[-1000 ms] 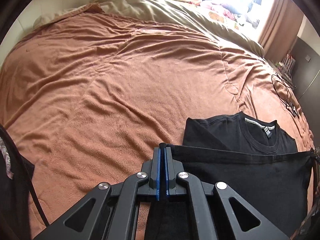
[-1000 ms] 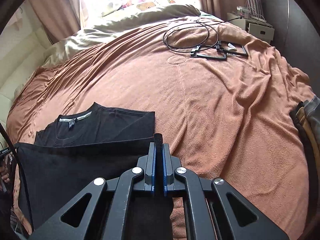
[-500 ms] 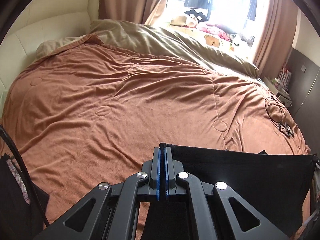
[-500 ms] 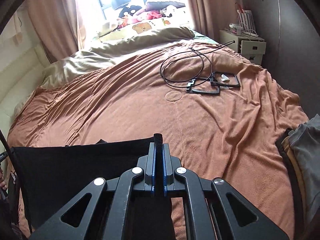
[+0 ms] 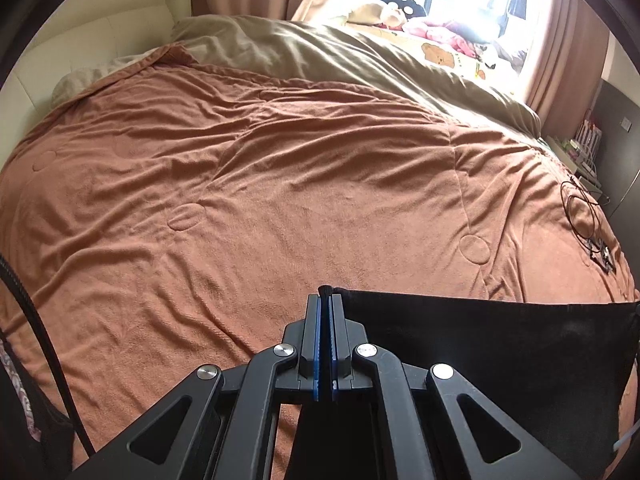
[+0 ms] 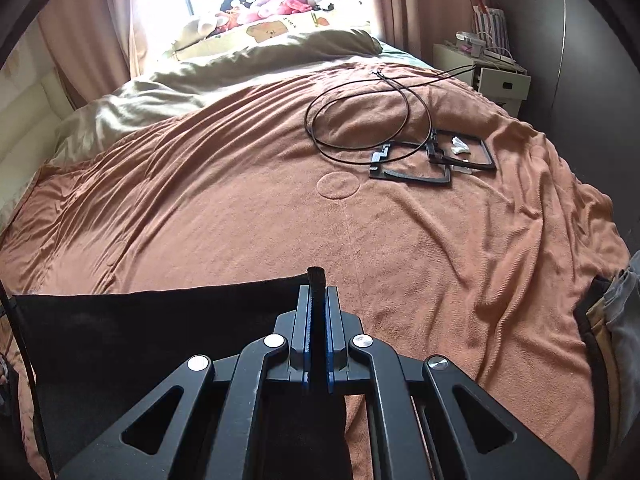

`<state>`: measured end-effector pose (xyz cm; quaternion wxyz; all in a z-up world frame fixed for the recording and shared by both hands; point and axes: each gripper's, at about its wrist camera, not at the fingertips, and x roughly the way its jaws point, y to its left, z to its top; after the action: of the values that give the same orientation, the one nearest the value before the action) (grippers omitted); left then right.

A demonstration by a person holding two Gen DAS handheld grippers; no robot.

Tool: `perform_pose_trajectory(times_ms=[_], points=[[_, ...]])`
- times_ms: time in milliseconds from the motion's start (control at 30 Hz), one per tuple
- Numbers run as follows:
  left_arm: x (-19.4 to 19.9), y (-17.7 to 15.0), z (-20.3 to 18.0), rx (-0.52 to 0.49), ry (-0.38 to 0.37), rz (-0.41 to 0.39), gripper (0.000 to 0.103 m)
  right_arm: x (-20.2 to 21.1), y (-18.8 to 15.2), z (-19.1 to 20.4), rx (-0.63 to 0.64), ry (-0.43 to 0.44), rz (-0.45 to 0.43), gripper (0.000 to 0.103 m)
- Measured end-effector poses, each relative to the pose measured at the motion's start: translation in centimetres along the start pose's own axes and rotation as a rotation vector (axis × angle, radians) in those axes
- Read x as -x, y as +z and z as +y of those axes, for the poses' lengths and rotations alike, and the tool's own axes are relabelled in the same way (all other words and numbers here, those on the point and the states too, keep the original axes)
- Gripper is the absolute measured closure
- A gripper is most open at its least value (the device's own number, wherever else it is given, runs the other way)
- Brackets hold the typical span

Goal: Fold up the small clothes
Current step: 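Fold the held edge over onto the collar with both grippers, then open both grippers to release the folded edge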

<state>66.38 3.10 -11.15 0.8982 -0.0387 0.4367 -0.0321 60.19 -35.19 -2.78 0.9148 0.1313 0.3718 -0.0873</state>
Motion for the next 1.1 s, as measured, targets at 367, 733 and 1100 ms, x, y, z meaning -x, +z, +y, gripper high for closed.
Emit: perform_pose_trajectory(times_ms=[367, 733, 1100], points=[[-5.3, -0.7, -0.1, -0.029, 0.038, 0.076, 0.1, -4.9, 0.3, -0.3, -0.019, -0.027, 0.046, 0.102], [-5.3, 0.0, -0.1, -0.025, 0.081, 0.059, 0.1, -4.8, 0.4, 1.0, 0.021, -0.051, 0.01, 0.102], [-4.2, -2.0, -1.2, -0.058, 0.032, 0.134, 0.085, -3.6, -0.6, 0.8, 0.034, -0.007, 0.079, 0.053]])
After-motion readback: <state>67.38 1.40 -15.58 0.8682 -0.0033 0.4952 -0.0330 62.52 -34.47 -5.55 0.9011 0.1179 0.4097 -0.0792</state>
